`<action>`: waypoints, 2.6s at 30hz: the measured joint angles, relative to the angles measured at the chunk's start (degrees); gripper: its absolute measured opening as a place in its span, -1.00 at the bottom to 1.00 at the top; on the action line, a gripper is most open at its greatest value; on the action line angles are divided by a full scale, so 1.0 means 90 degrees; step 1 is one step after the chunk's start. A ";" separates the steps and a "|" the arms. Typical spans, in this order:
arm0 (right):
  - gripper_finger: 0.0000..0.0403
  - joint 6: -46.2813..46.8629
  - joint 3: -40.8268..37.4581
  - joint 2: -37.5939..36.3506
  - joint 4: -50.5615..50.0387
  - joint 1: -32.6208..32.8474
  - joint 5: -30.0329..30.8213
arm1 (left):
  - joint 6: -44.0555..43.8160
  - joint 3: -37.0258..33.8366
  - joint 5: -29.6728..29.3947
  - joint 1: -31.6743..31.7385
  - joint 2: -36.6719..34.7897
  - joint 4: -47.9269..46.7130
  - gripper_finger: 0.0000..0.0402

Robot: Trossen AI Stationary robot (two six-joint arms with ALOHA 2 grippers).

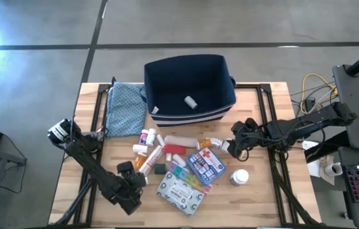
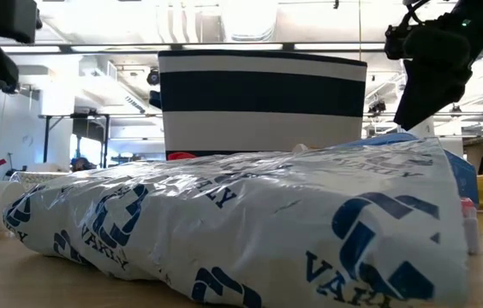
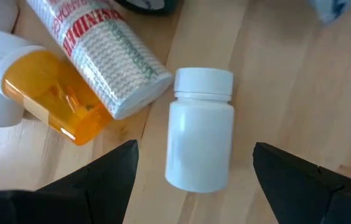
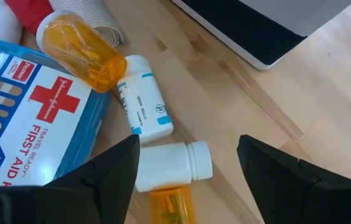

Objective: Pick & place medical supplies in basket/bin
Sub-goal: Put the white pill bottle into the blue bin

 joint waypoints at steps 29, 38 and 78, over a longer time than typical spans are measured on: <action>0.26 0.0069 0.0000 0.0000 0.0010 0.0000 0.0000 | 0.0077 -0.0789 0.1228 0.0328 -0.0321 0.1428 -0.27; 0.24 -0.0347 0.0000 -0.0007 0.0019 -0.0002 0.0005 | 0.0056 0.0377 0.0680 0.0482 -0.1902 0.0213 -0.27; 0.23 0.0296 0.0000 -0.0008 0.0012 0.0000 0.0002 | 0.4073 0.5028 -0.0772 0.5306 -0.1657 -0.3794 0.70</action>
